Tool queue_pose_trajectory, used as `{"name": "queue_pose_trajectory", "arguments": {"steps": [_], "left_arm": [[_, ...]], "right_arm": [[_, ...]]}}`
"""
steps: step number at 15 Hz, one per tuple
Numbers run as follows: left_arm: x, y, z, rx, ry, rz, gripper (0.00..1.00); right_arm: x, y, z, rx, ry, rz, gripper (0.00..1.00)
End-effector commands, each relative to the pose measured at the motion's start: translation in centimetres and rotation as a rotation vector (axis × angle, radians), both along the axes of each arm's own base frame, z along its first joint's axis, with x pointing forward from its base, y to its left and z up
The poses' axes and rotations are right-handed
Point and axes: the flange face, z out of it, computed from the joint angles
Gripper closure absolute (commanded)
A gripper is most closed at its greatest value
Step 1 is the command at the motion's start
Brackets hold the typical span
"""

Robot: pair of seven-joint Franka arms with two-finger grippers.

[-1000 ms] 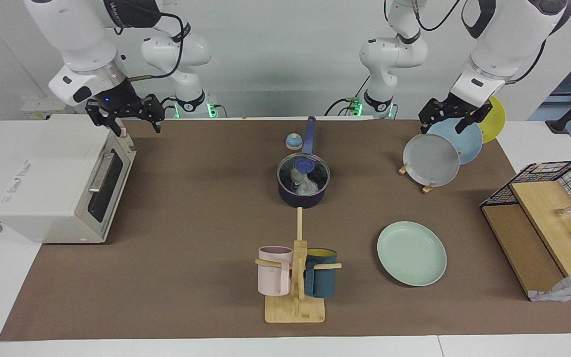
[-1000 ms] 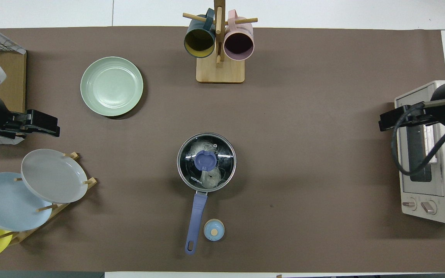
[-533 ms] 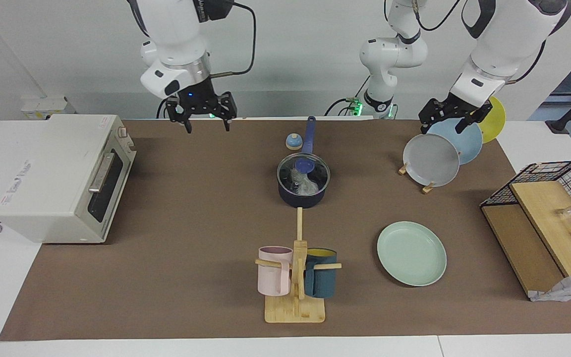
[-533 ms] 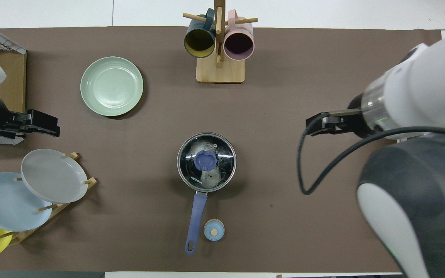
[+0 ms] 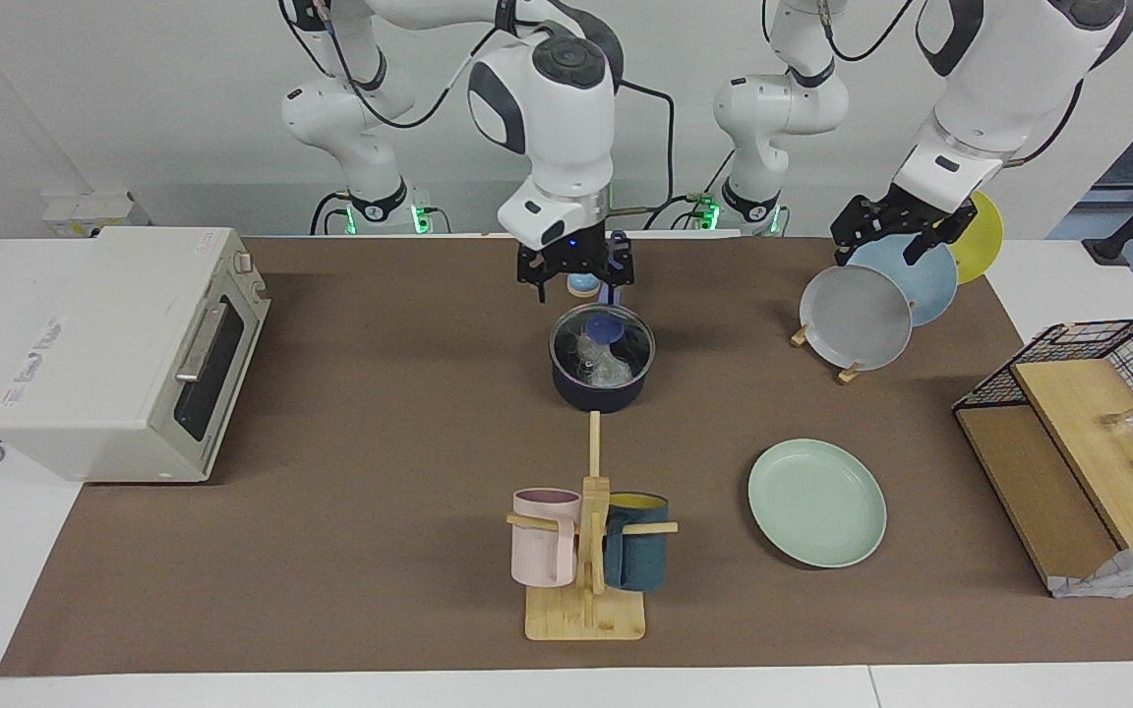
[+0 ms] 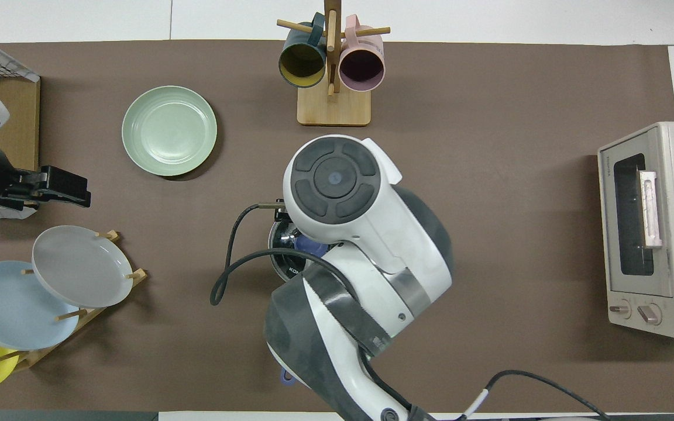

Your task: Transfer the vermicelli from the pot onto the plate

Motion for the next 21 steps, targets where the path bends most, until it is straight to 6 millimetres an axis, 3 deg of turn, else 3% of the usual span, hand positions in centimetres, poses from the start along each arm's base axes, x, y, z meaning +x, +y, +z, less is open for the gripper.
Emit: {"name": "queue_pose_trajectory", "arguments": {"steps": [1, 2, 8, 13, 16, 21], "left_arm": [[-0.3, 0.3, 0.6, 0.024, 0.002, 0.001, 0.00], [-0.4, 0.3, 0.6, 0.024, 0.003, 0.001, 0.00], [-0.4, 0.3, 0.6, 0.024, 0.003, 0.001, 0.00], [-0.3, 0.3, 0.6, 0.024, 0.002, 0.001, 0.00], [-0.4, 0.3, 0.6, 0.024, 0.003, 0.001, 0.00], [-0.4, 0.3, 0.6, 0.024, 0.003, 0.001, 0.00]], "right_arm": [[-1.8, 1.6, -2.5, -0.008, -0.016, 0.006, 0.00], [-2.2, 2.4, -3.4, -0.033, -0.022, 0.028, 0.00], [-2.8, 1.8, -5.8, -0.067, -0.059, 0.041, 0.00], [-4.1, 3.2, -6.7, -0.060, -0.063, 0.072, 0.01], [-4.1, 3.1, -7.0, -0.064, -0.059, 0.073, 0.08], [-4.2, 2.9, -7.4, -0.069, -0.054, 0.077, 0.08]]}}
